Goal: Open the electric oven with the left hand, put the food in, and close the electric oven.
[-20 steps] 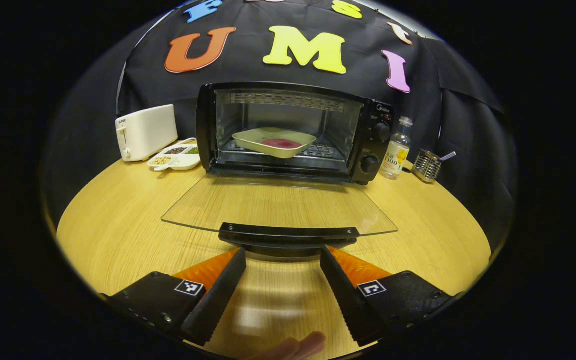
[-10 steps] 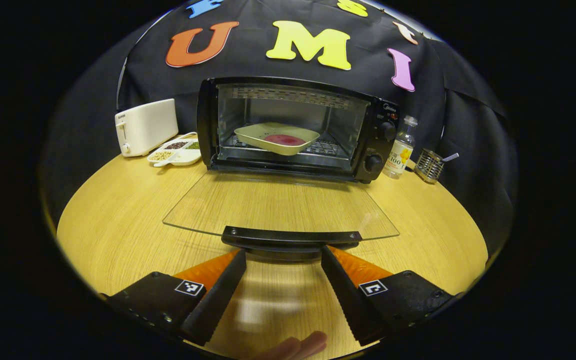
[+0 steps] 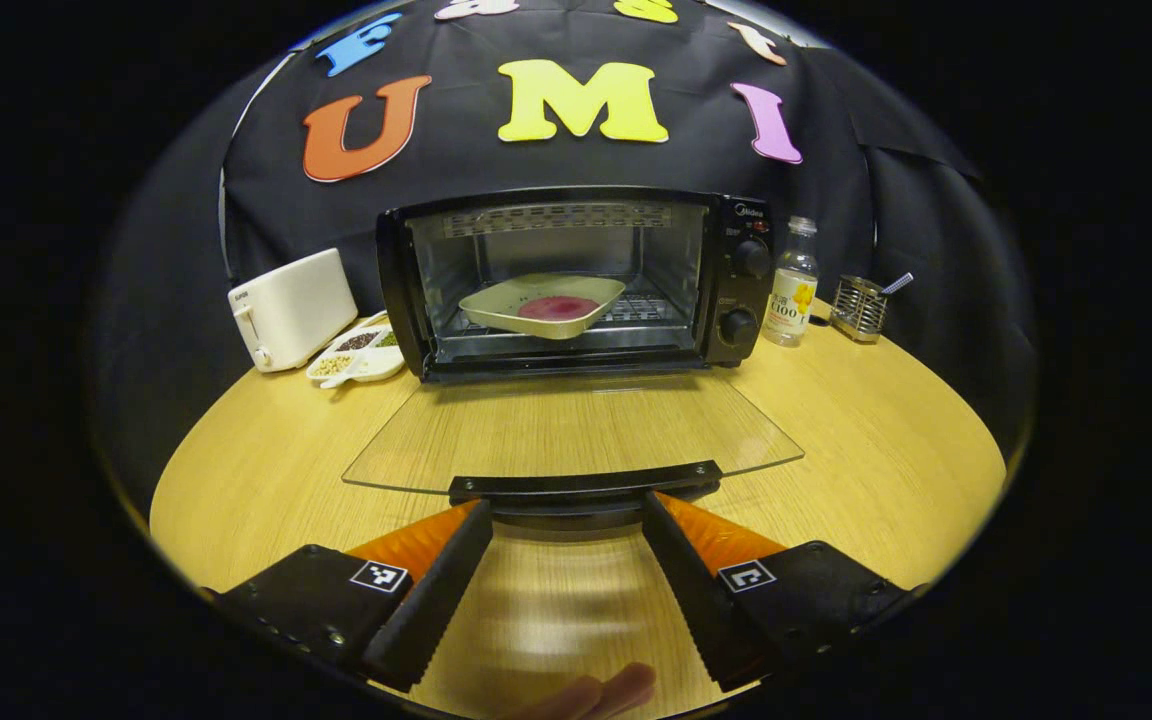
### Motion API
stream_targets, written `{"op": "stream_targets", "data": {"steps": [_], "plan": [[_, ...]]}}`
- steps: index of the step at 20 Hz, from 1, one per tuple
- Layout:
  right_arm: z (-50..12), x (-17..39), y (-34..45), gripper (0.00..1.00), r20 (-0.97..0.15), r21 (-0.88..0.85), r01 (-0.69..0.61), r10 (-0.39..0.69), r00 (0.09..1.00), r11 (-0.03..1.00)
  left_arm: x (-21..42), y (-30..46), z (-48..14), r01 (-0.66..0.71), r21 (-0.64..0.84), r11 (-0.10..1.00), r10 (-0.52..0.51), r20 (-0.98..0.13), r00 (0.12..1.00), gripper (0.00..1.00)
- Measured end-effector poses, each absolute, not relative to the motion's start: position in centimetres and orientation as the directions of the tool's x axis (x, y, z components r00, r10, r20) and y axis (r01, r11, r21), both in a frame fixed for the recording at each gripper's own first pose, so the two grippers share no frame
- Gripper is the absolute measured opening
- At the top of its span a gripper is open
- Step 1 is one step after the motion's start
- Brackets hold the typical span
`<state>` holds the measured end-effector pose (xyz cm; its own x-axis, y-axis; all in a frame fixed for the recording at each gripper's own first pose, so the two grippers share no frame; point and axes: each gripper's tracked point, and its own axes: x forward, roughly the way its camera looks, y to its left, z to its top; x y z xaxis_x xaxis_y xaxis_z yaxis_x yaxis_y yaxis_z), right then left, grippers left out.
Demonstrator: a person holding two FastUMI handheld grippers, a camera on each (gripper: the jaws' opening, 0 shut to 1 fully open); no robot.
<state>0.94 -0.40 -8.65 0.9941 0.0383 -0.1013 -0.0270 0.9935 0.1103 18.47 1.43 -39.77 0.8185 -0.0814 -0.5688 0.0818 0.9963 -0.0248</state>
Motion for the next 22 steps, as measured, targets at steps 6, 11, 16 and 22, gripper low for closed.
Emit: {"op": "stream_targets", "data": {"steps": [6,11,16,22], "plan": [[-9.1,1.3,-0.7,1.00,-0.119,0.123,-0.016,0.031,0.992,0.992,19.2,1.4,-37.1,0.087,-0.026,0.996,-0.088,-0.508,0.857,0.95],[-9.6,1.5,-0.8,1.00,-0.137,0.132,-0.015,0.033,0.990,0.991,20.3,1.3,-34.6,0.084,-0.025,0.996,-0.087,-0.450,0.889,0.96],[-9.8,1.5,-1.3,0.94,-0.147,0.136,-0.003,0.023,0.989,0.991,20.9,1.1,-33.3,0.086,-0.005,0.996,-0.080,-0.423,0.903,0.98],[-9.8,1.1,-0.8,1.00,-0.155,0.153,-0.038,0.062,0.986,0.987,22.7,1.1,-31.1,0.063,-0.030,0.998,-0.070,-0.394,0.917,0.98]]}}
